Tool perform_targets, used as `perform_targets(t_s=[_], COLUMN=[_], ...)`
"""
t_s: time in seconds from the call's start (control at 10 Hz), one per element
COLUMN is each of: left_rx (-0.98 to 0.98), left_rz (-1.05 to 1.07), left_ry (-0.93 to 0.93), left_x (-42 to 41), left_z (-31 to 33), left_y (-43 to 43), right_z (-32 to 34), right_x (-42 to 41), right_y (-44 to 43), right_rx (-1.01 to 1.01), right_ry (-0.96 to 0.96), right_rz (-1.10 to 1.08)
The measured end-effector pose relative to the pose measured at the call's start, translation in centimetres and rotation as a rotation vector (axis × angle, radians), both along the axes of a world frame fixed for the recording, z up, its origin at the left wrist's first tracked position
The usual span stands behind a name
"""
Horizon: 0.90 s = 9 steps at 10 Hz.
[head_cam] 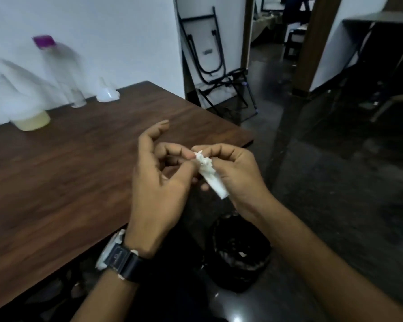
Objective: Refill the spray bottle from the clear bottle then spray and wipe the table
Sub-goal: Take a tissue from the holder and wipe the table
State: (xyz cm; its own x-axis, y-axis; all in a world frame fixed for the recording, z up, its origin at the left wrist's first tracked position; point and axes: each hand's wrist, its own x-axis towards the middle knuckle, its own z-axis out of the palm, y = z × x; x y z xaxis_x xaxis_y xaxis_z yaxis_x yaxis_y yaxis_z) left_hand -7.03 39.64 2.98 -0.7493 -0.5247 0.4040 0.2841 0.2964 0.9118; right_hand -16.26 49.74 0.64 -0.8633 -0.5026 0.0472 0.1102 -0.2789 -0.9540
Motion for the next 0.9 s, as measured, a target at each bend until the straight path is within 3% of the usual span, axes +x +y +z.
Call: perform_targets(t_s=[0.3, 0.4, 0.6, 0.7, 0.8, 0.9], left_rx=[-0.321, -0.301, -0.357, -0.397, -0.413, -0.417], left_rz=[-0.207, -0.264, -0.115, -0.076, -0.077, -0.057], left_ry=[-0.184, -0.207, -0.295, -0.362, -0.388, -0.383], left_x=[-4.5, -5.2, -5.6, -5.5, -5.4, -5.7], left_z=[-7.3, -8.7, -11.1, -12.1, -12.5, -12.9], left_y=[7.1, 8.3, 5.9, 4.3, 3.3, 2.5], right_z=[-5.4, -8.2, -16.5, -21.9, -27.0, -30.1], right_x=[-3.1, -3.9, -7.1, -9.3, -11.0, -11.8], right_y=[8.8, 10.1, 10.7, 10.0, 9.6, 9.7], right_rx=[-0.047, 0.223, 0.591, 0.809, 1.014, 1.110], right_ry=[-0.495, -0.322, -0.173, -0.134, -0.164, -0.170], right_rz=[-0.029, -0.184, -0.280, -0.183, 0.078, 0.051])
